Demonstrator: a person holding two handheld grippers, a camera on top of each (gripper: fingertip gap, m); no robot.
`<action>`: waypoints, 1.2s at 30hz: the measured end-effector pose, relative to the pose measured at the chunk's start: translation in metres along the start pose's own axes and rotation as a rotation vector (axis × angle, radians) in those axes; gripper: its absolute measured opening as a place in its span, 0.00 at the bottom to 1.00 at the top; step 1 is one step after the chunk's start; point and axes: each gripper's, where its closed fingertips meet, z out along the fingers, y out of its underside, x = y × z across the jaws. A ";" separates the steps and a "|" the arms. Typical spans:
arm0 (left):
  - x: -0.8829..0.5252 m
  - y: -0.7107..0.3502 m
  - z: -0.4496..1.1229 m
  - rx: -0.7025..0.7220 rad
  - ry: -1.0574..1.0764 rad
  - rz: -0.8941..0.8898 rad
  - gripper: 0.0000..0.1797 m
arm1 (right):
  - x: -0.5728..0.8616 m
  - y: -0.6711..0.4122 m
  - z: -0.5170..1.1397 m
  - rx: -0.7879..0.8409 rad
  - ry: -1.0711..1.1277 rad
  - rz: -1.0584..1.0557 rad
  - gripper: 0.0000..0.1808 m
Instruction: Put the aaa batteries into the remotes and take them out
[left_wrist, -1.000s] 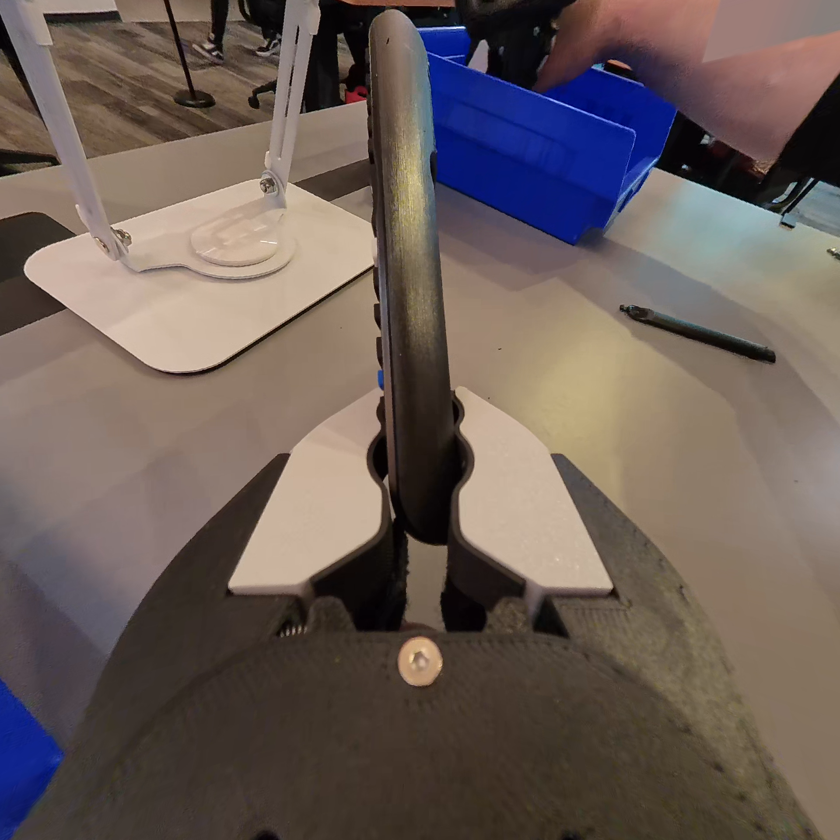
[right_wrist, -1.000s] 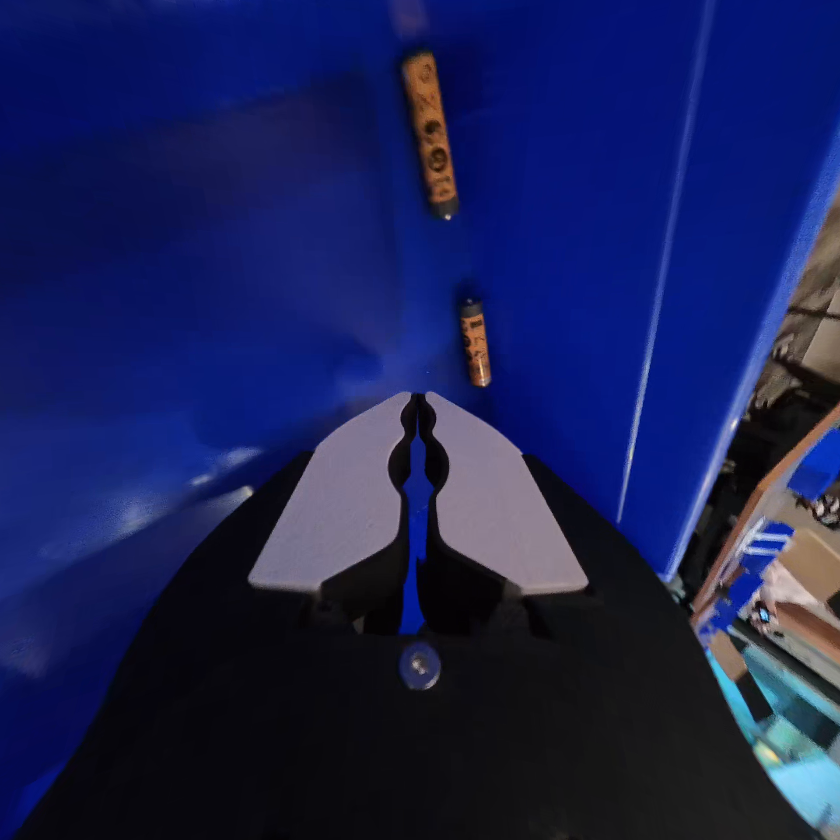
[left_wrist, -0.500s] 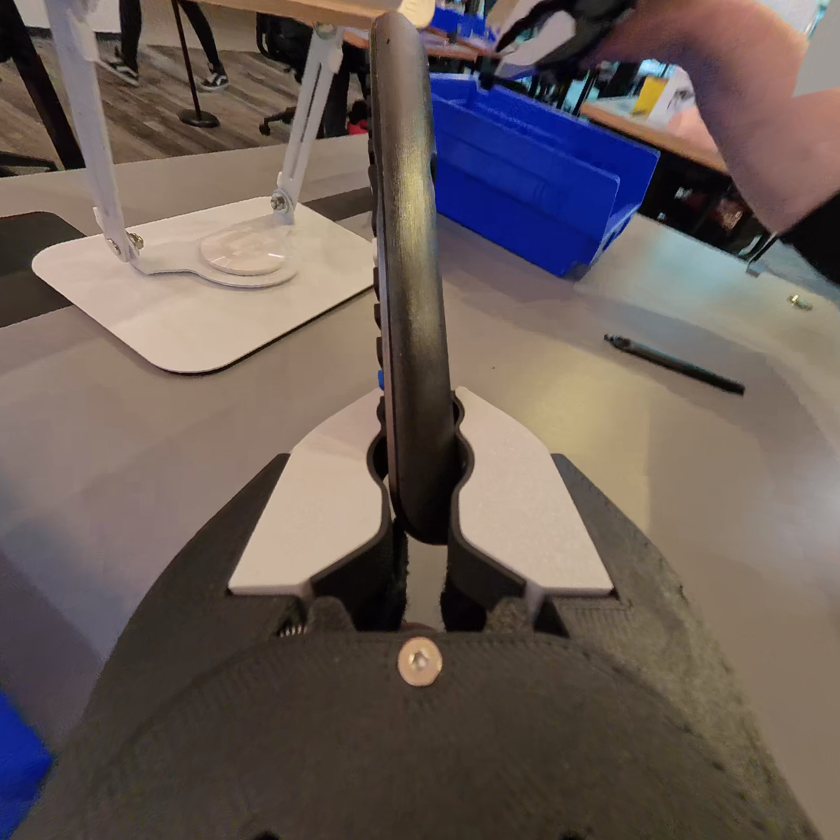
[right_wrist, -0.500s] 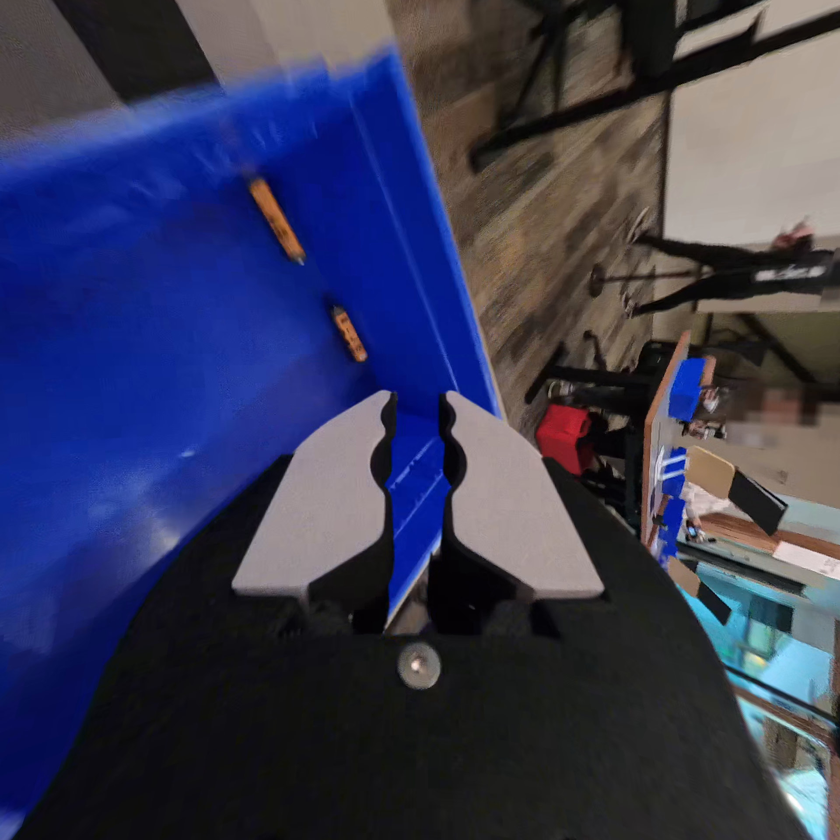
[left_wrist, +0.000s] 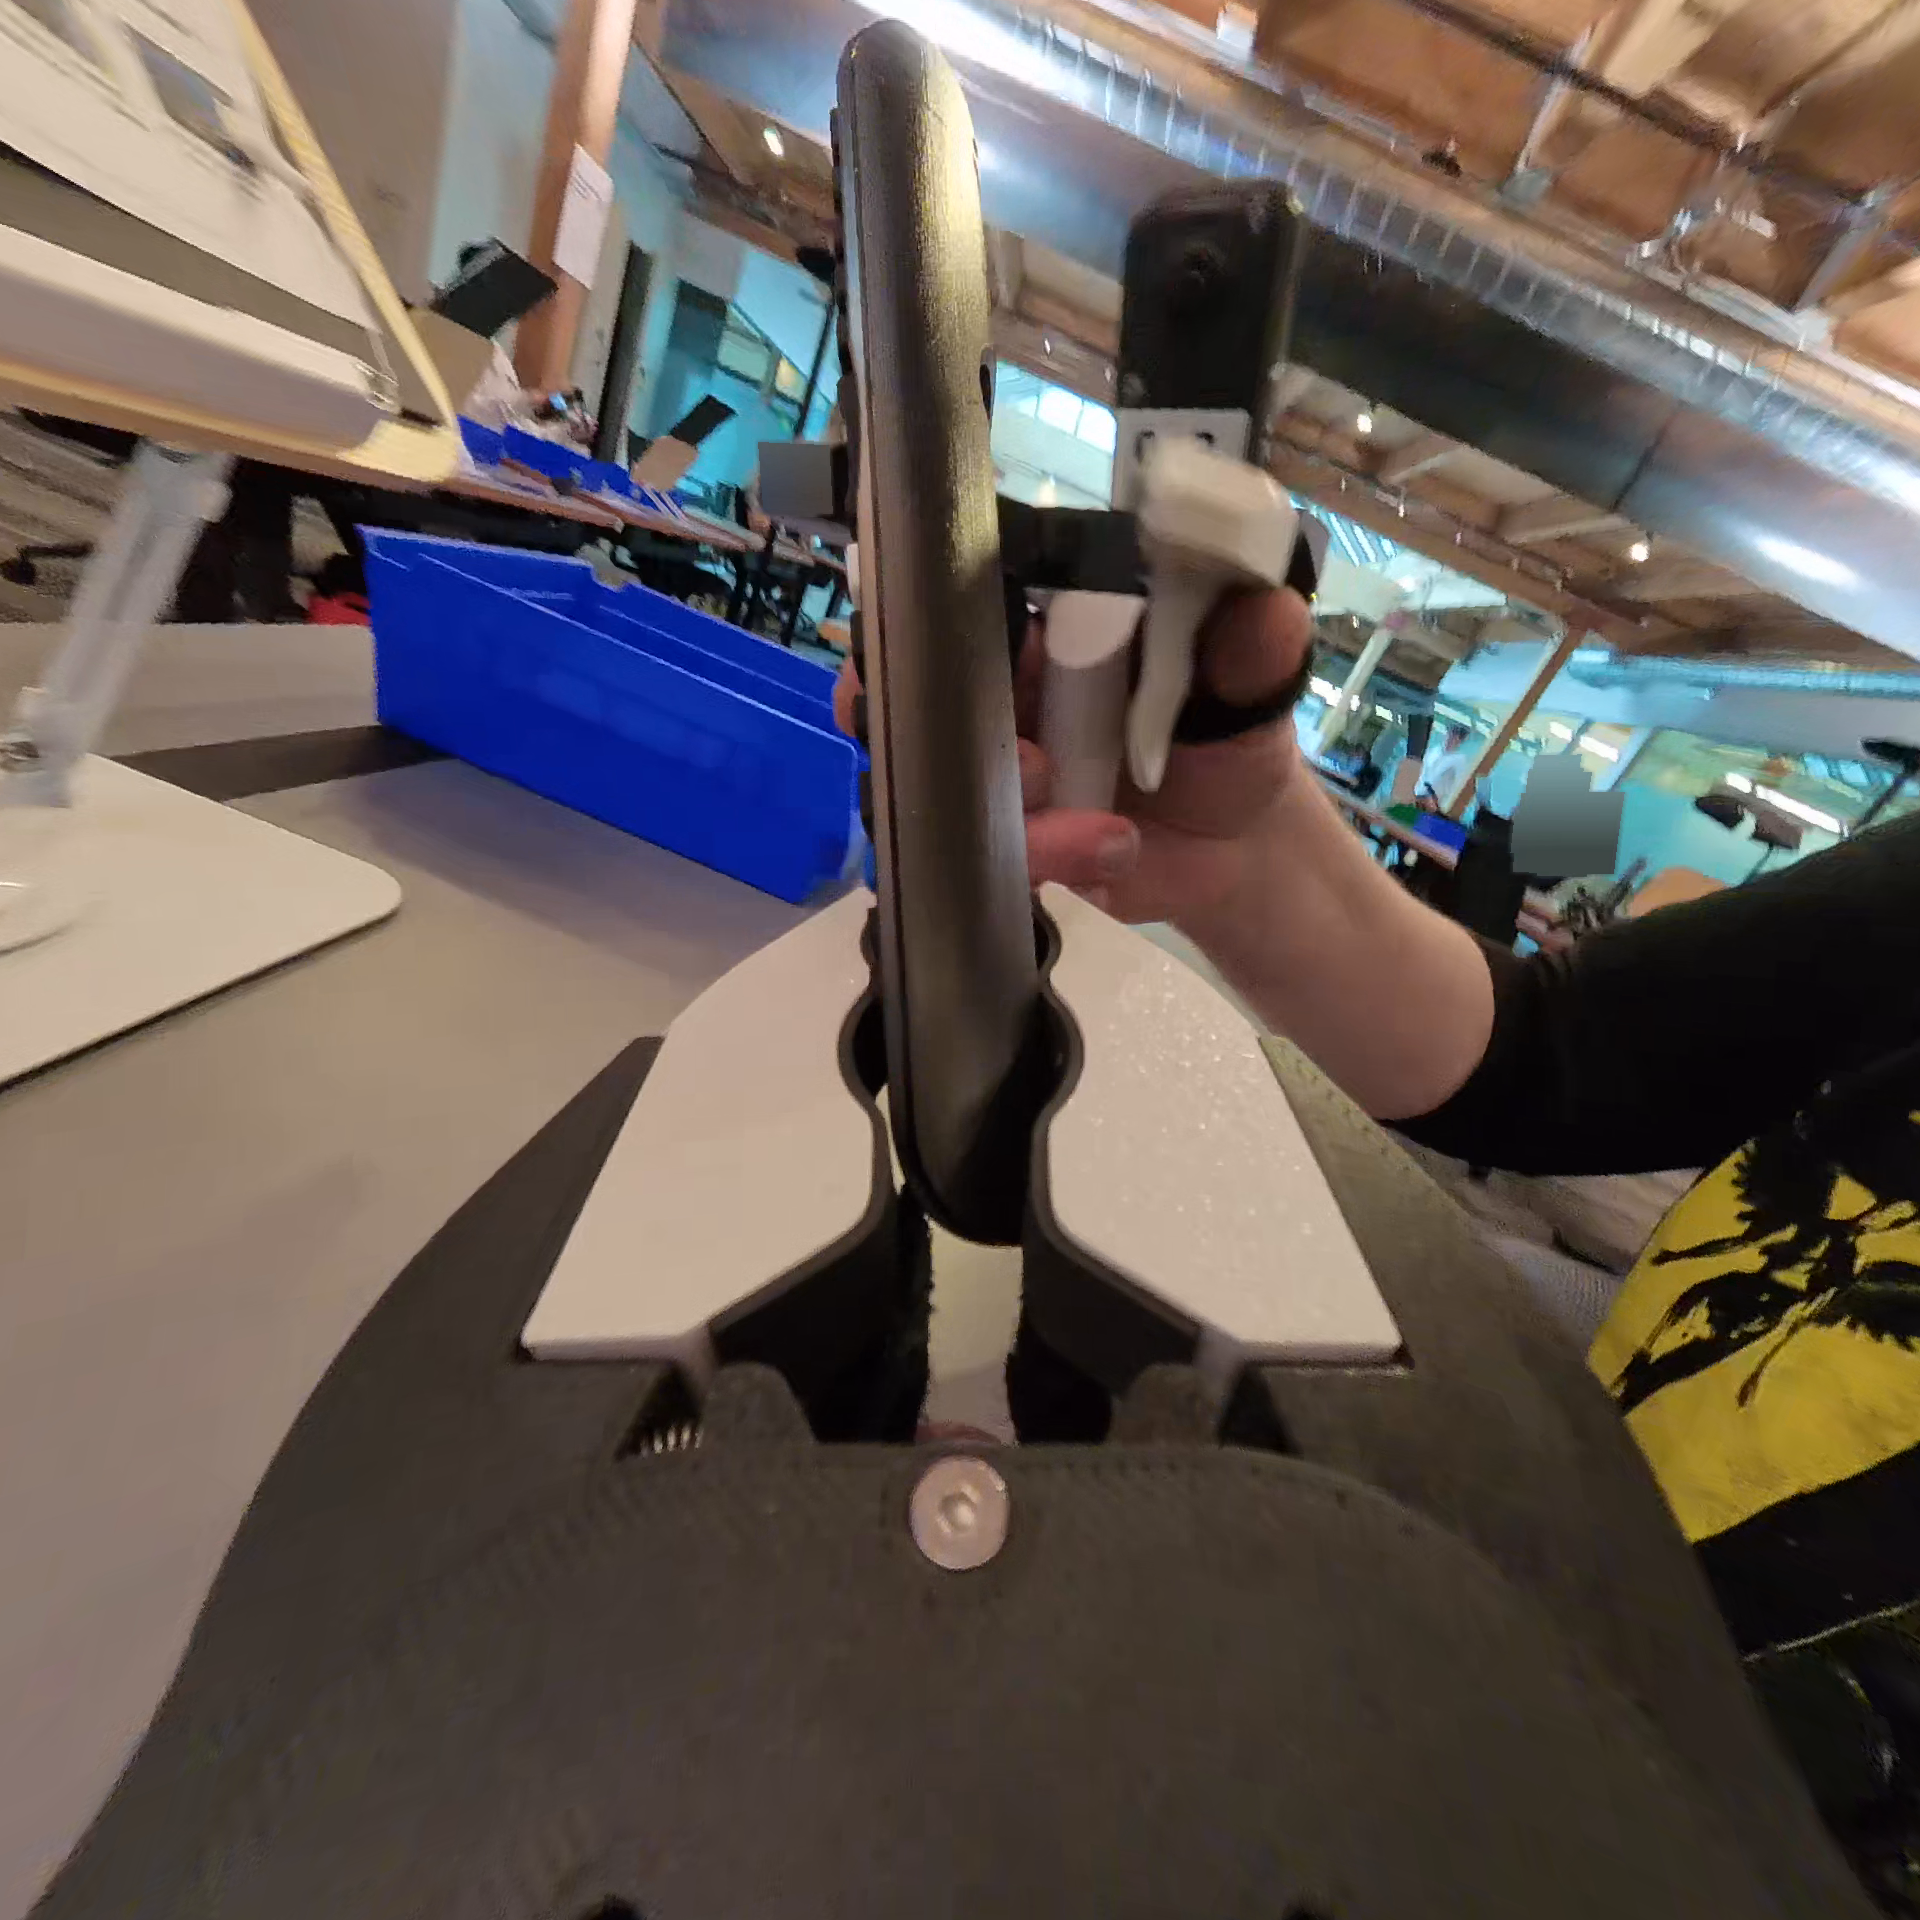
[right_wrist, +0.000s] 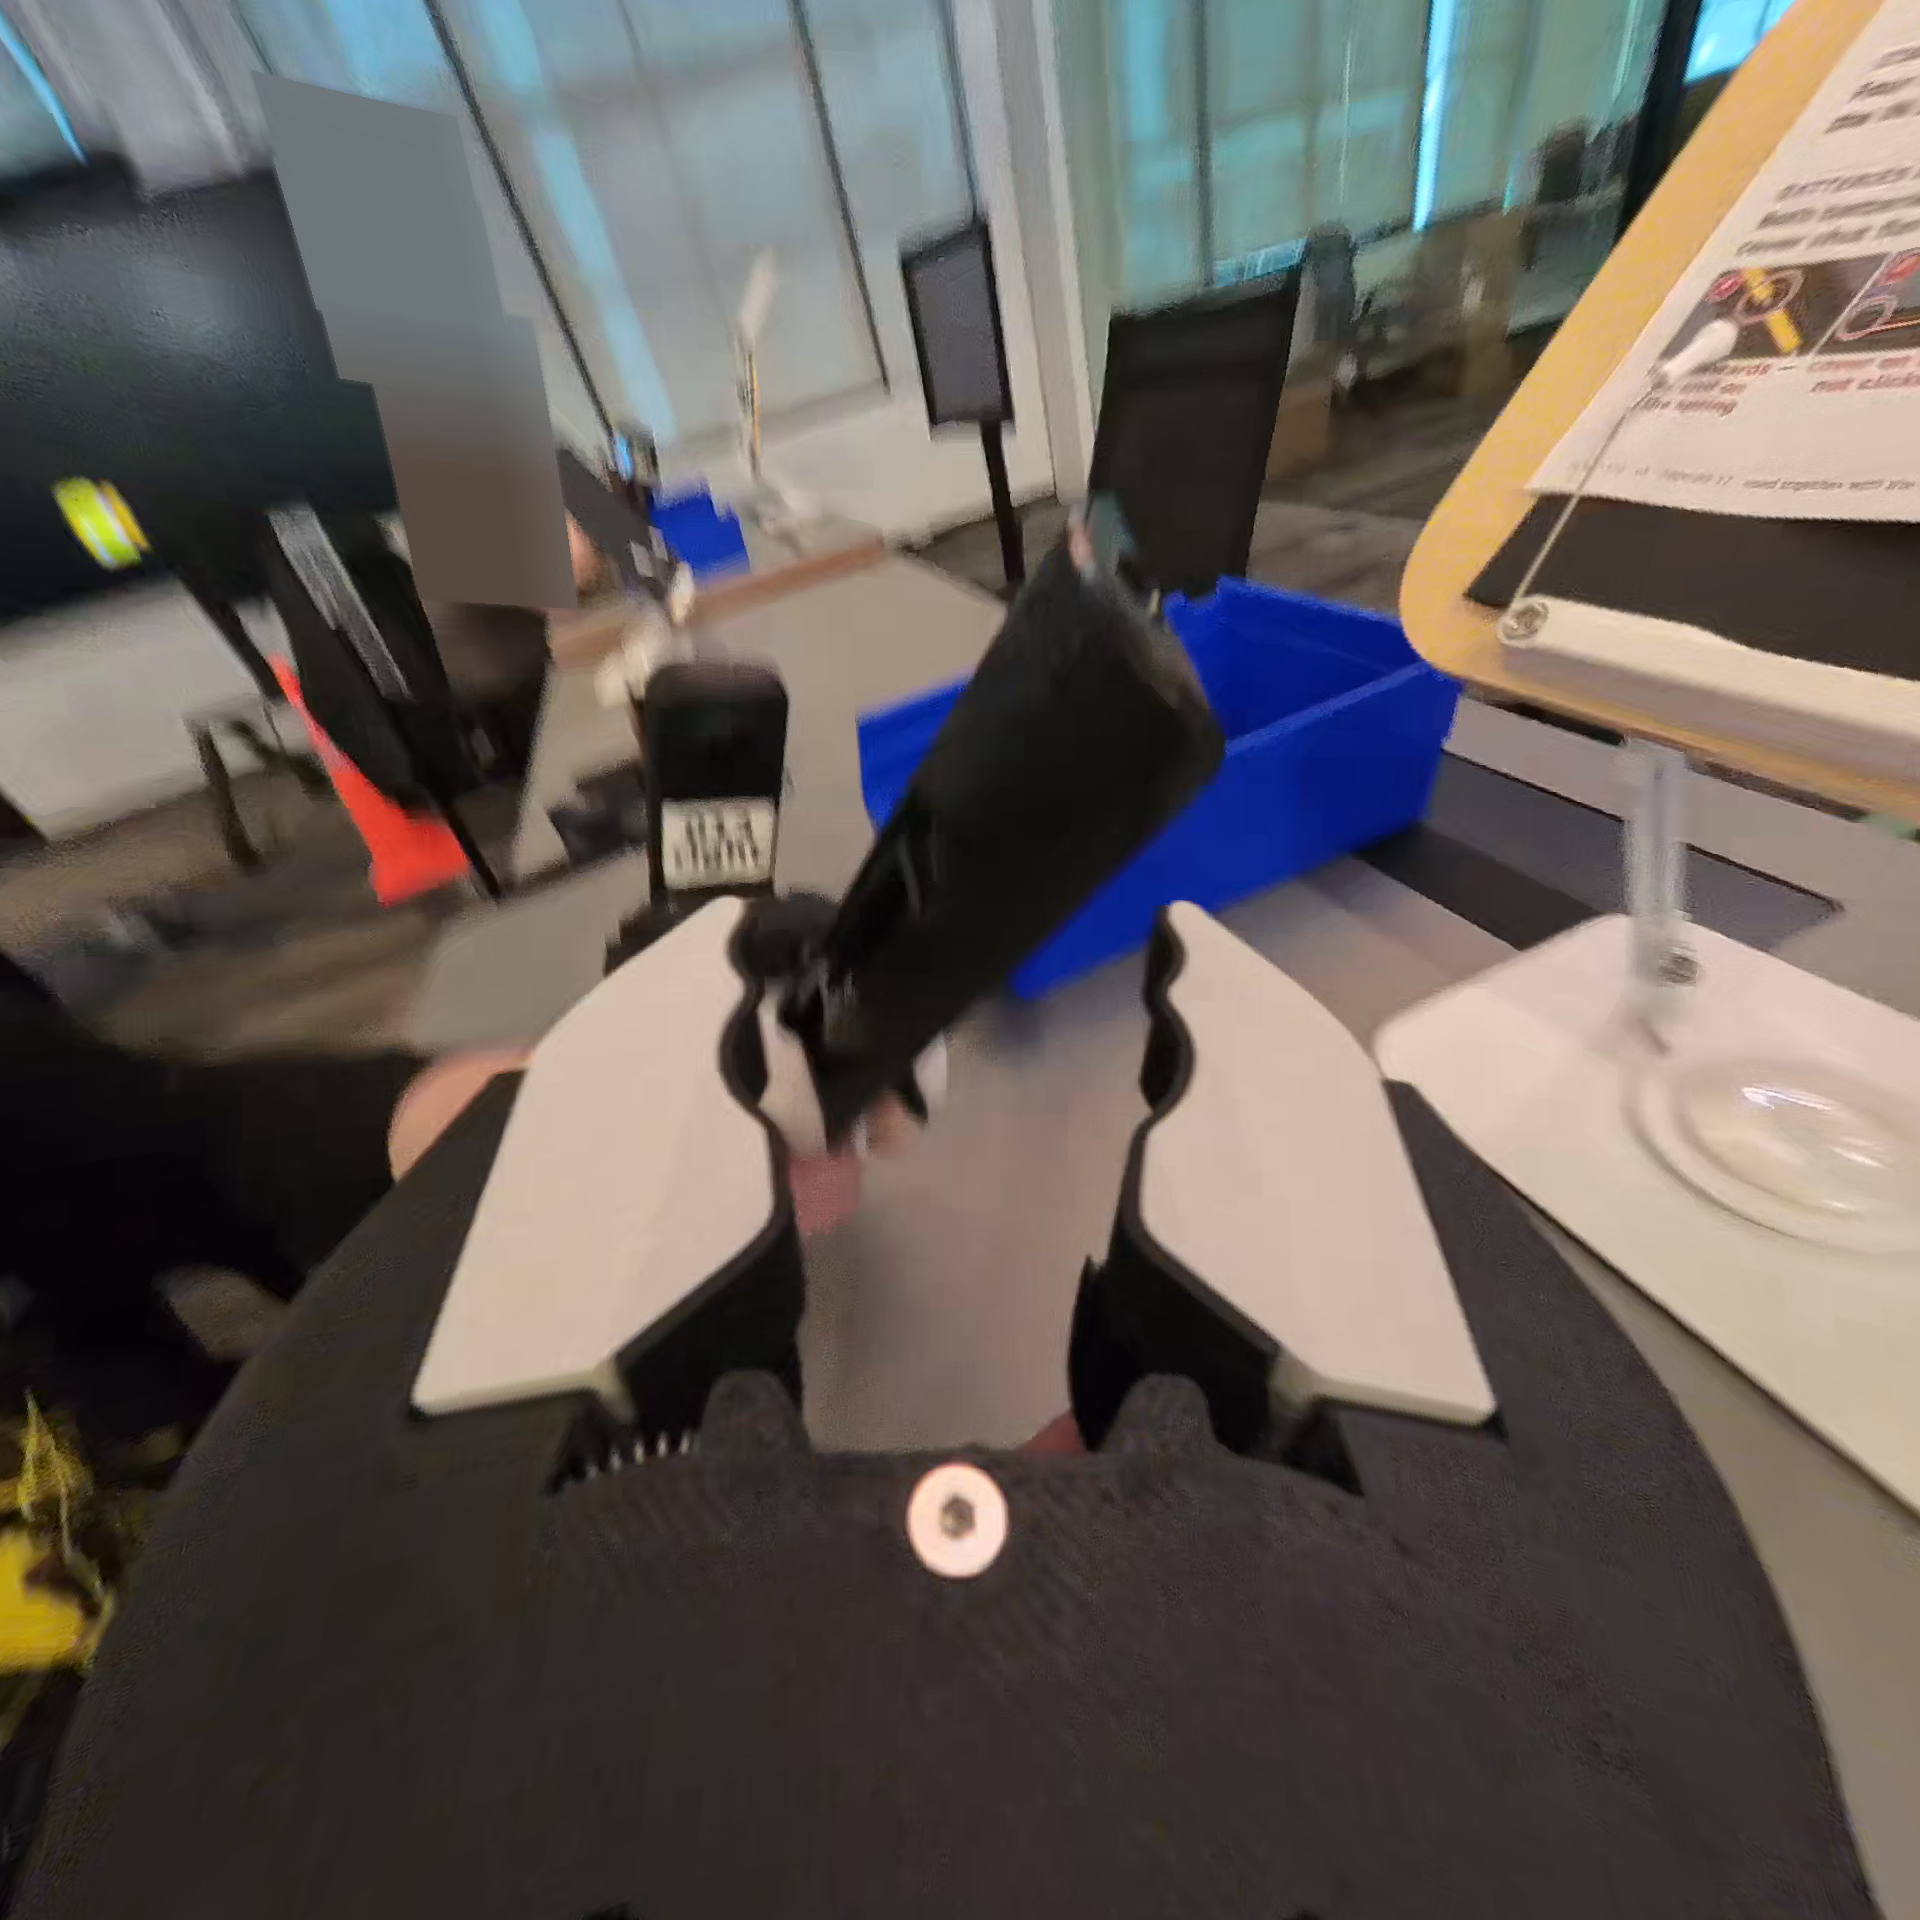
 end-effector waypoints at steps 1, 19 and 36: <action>0.006 0.005 0.004 -0.026 0.015 0.007 0.13 | -0.003 -0.004 0.006 0.059 -0.011 0.034 0.32; 0.032 -0.020 0.014 -0.198 0.104 0.189 0.29 | -0.058 0.075 -0.009 -0.661 -0.365 -0.085 0.12; -0.080 -0.016 0.015 -0.046 -0.152 -0.104 0.13 | 0.048 0.167 -0.217 -0.977 0.659 0.035 0.26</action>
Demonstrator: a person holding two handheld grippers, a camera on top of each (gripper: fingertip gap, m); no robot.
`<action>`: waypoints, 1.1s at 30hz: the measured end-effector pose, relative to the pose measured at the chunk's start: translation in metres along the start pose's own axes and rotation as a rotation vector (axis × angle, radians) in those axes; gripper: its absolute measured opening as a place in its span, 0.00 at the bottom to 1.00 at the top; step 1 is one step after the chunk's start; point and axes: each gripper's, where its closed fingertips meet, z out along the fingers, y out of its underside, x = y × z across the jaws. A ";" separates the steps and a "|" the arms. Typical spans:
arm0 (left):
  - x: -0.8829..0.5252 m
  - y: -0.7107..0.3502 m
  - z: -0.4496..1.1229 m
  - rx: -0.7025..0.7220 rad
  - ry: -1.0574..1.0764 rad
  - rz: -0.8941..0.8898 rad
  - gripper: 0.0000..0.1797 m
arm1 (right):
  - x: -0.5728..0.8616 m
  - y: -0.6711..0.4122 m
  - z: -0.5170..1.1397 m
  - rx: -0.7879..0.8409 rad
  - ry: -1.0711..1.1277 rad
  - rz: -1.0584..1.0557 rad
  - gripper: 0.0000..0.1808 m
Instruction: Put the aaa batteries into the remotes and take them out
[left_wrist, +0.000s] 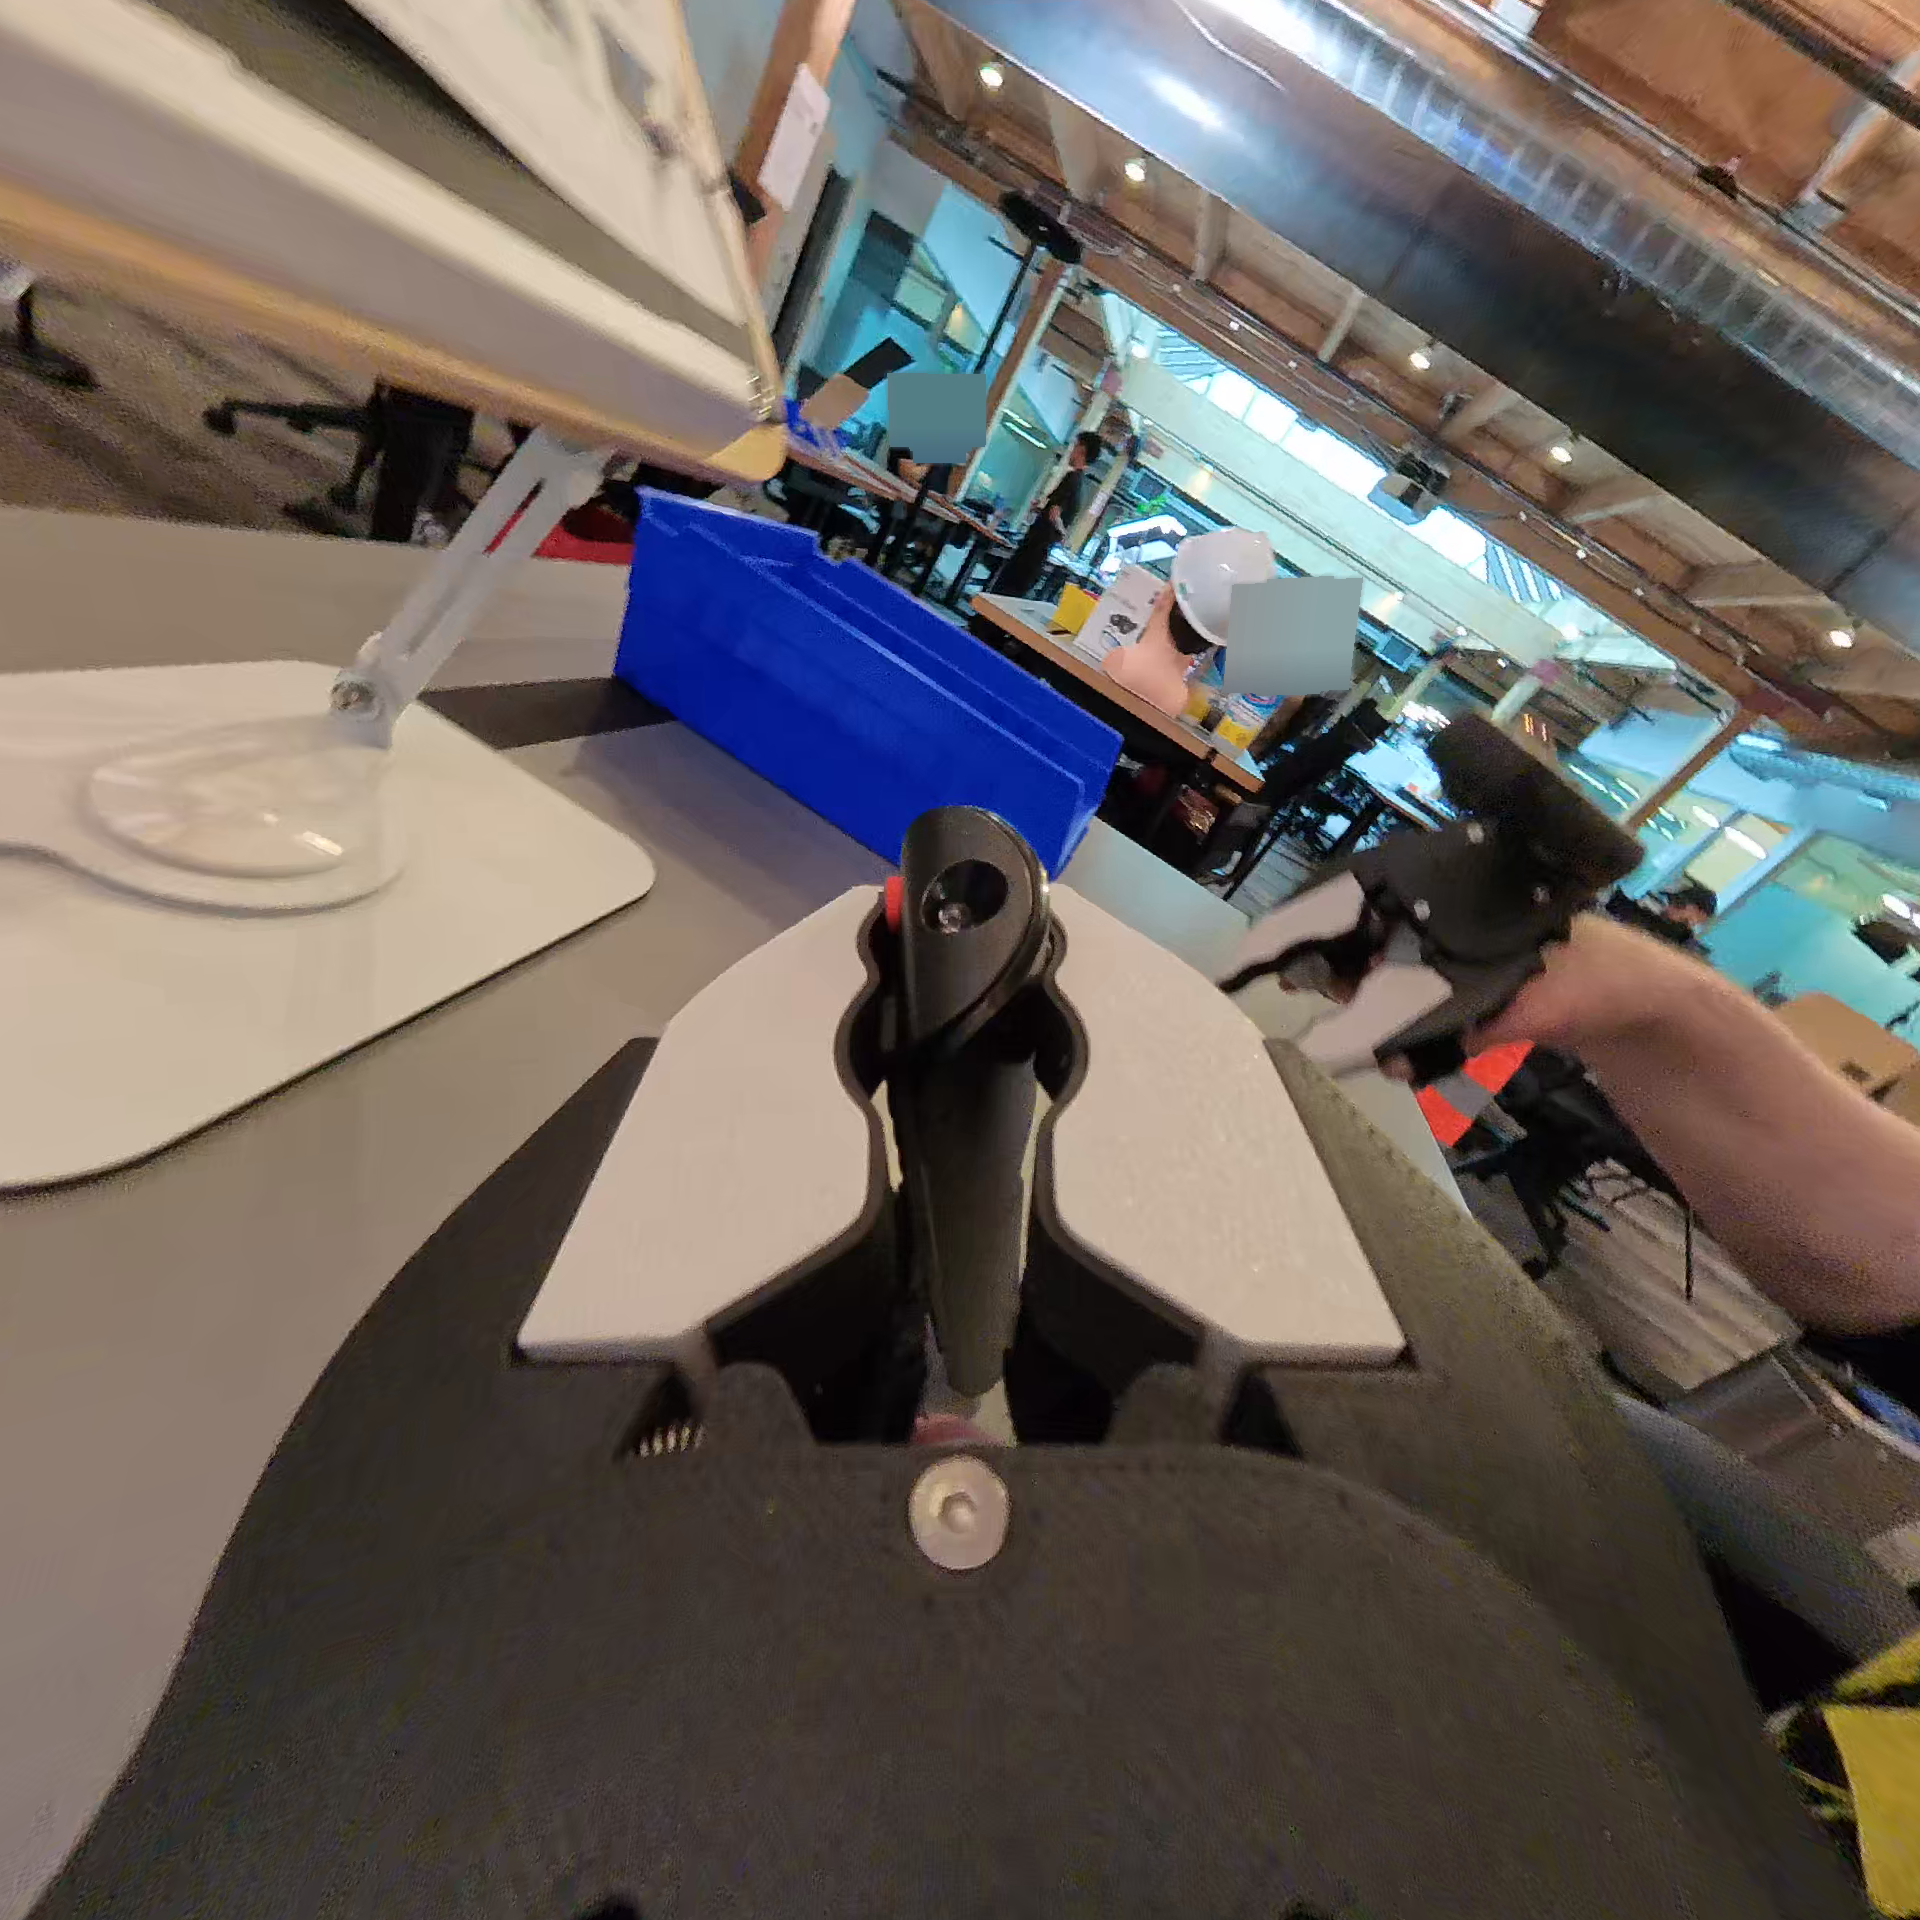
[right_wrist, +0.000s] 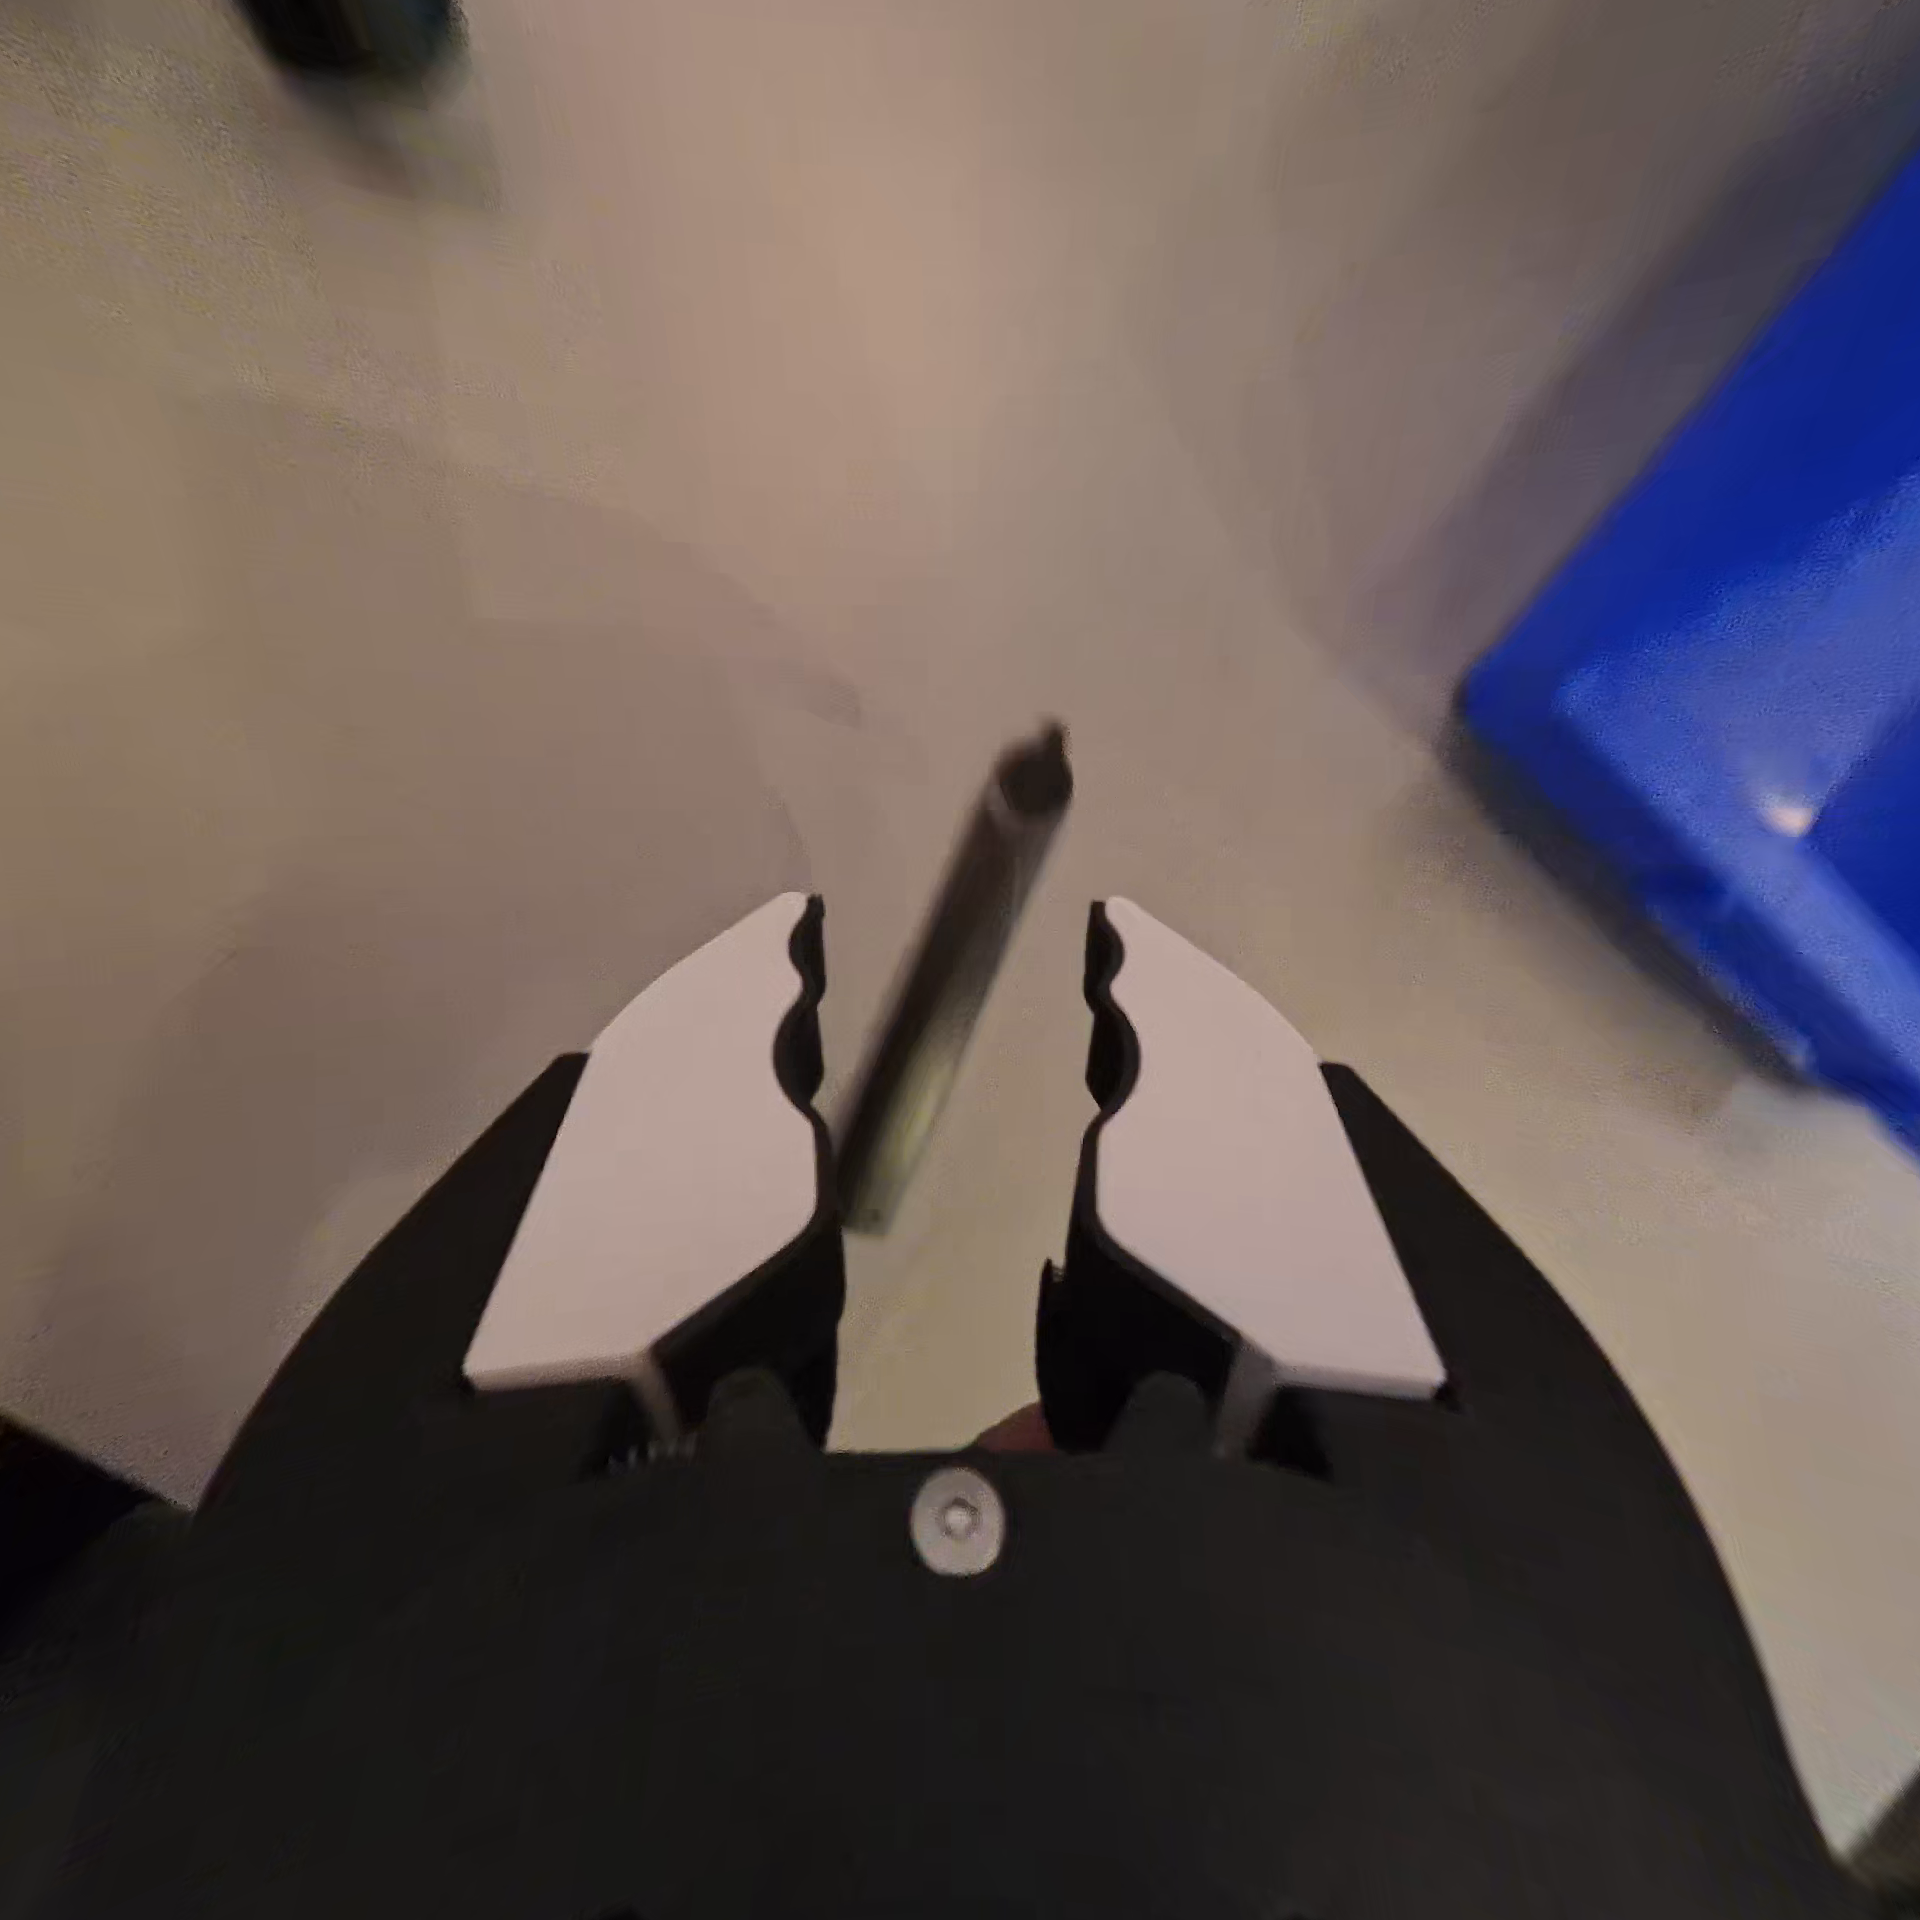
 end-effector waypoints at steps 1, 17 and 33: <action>-0.008 0.003 0.002 -0.001 -0.021 -0.029 0.13 | 0.001 0.020 0.008 -0.040 0.020 0.021 0.28; -0.039 0.018 0.002 0.089 -0.079 -0.266 0.14 | -0.031 -0.021 0.020 0.227 -0.034 0.020 0.10; -0.055 0.022 0.007 0.113 -0.160 -0.361 0.14 | -0.096 -0.154 0.064 0.379 -0.046 -0.265 0.10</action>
